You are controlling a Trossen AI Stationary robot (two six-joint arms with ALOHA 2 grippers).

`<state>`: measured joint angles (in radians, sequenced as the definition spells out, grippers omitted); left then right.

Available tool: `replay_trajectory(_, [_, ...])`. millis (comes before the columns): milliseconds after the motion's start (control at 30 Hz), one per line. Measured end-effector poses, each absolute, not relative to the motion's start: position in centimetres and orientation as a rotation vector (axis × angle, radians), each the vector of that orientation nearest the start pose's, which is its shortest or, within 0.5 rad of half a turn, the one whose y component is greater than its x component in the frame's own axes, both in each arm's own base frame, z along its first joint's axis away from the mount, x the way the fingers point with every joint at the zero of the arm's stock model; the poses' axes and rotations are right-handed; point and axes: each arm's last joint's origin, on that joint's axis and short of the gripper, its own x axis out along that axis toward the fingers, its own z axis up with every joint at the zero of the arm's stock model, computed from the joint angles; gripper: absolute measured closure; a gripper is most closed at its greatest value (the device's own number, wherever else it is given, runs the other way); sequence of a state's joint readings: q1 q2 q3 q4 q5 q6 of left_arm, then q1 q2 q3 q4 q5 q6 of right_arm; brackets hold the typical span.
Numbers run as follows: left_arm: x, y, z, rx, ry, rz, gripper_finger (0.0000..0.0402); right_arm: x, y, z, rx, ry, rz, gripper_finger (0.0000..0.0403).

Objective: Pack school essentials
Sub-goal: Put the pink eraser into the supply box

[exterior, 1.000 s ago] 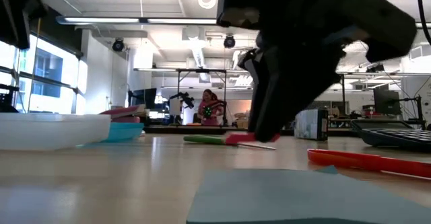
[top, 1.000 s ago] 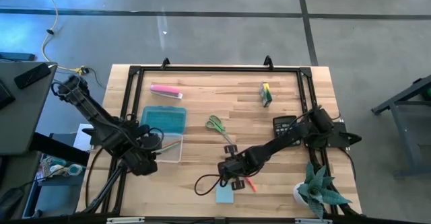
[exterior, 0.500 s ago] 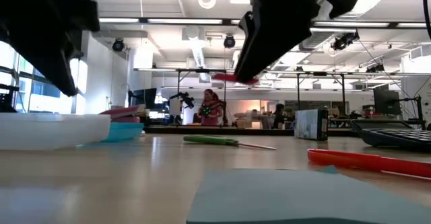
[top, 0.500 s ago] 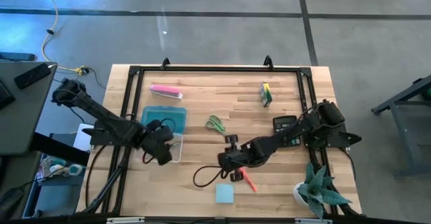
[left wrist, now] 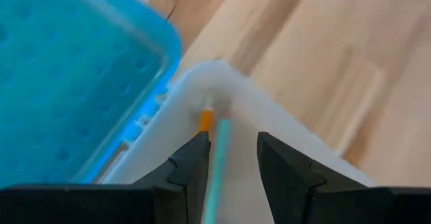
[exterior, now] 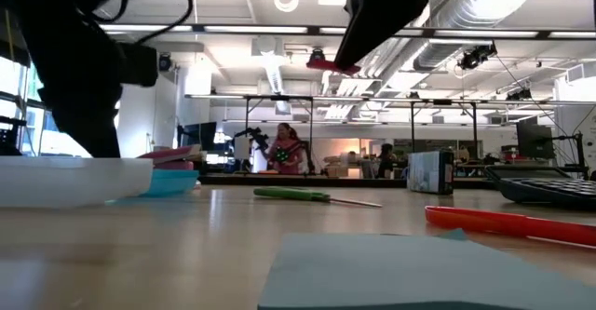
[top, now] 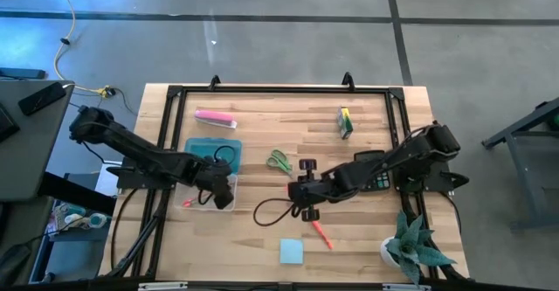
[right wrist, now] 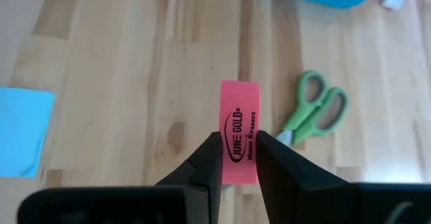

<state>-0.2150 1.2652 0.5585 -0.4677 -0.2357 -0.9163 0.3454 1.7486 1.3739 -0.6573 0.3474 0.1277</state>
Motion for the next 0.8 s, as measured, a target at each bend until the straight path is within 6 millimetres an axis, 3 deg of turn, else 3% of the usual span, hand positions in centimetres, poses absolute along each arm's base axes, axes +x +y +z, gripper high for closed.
replay_trajectory(300, [21.5, -3.0, 12.9, -0.562, 1.072, 0.576, 0.0284, 34.3, 10.7, 25.8, -0.249, 0.952, -0.077, 0.0336])
replay_trajectory(800, [26.4, -3.7, 13.1, -0.597, 1.034, 0.521, 0.0284, 34.4, 9.7, 25.7, -0.255, 0.979, -0.102, 0.0336])
